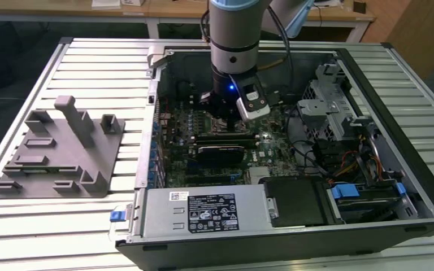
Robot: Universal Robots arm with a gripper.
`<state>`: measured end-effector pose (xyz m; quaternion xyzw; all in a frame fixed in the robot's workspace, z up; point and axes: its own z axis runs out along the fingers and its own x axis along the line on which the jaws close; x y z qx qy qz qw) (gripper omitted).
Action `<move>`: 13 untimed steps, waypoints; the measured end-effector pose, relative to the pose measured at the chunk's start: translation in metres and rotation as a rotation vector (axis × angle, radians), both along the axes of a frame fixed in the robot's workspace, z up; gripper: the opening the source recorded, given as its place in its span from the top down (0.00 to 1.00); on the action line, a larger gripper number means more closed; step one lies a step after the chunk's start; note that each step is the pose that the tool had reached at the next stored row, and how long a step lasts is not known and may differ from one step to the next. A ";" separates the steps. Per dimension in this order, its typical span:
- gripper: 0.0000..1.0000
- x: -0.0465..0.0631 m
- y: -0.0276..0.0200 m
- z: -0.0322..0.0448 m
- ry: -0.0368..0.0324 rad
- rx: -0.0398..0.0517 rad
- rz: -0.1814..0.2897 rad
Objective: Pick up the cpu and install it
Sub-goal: 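Install the second cpu locking lever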
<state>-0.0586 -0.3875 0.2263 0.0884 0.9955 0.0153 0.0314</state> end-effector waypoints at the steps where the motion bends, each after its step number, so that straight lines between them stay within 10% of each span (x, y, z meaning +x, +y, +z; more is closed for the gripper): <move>1: 0.89 -0.001 0.0000 -0.0002 0.0000 0.0001 0.007; 13: 0.89 -0.019 -0.0018 -0.0048 -0.0001 0.0085 0.041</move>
